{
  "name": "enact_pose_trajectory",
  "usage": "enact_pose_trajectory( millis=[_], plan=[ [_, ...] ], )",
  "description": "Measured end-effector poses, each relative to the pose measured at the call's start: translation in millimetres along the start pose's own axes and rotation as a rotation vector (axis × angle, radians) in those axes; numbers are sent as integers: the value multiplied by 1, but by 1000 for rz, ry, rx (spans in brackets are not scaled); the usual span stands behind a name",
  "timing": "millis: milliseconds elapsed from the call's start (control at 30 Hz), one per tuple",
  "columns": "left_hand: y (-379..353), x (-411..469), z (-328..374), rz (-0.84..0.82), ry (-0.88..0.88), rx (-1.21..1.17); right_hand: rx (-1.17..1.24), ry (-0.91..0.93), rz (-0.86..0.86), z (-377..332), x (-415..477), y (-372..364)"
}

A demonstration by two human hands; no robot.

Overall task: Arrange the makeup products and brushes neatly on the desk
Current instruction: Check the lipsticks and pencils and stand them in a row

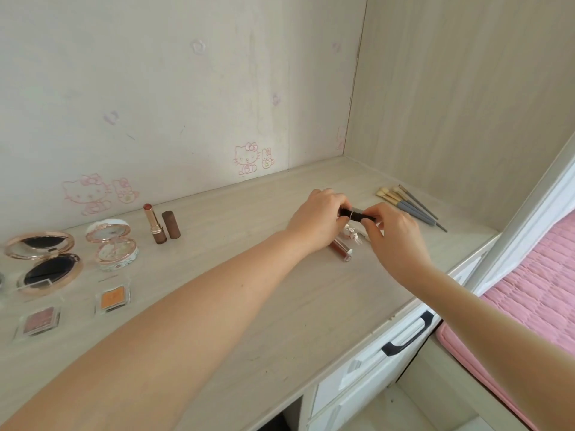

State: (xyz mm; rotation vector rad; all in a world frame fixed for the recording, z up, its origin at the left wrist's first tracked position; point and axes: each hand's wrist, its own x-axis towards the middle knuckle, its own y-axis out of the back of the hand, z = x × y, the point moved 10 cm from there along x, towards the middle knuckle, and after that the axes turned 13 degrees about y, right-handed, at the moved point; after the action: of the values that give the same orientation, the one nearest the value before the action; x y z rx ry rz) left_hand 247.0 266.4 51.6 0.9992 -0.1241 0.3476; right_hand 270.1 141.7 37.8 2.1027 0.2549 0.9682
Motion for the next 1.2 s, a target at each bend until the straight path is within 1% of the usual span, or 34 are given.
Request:
enact_pose_trajectory(
  millis=[167, 367, 567, 700, 833, 1000, 1200],
  plan=[
    [31, -24, -14, 0, -3, -29, 53, 72, -20, -33, 0, -5],
    [68, -65, -47, -14, 68, -74, 106, 162, -15, -81, -8, -17],
    [102, -112, -95, -12, 153, -72, 137, 280, -106, -147, -23, -43],
    [119, -148, -128, -24, 231, -98, 143, 364, -232, -190, -37, -64],
    [138, -184, -155, 2, 294, -95, 157, 463, -277, -231, -52, -78],
    [160, -227, -183, 42, 359, -51, 170, 558, -338, -276, -70, -98],
    [183, -269, -202, 115, 374, 139, 243, 657, -397, -318, -87, -115]
  ],
)
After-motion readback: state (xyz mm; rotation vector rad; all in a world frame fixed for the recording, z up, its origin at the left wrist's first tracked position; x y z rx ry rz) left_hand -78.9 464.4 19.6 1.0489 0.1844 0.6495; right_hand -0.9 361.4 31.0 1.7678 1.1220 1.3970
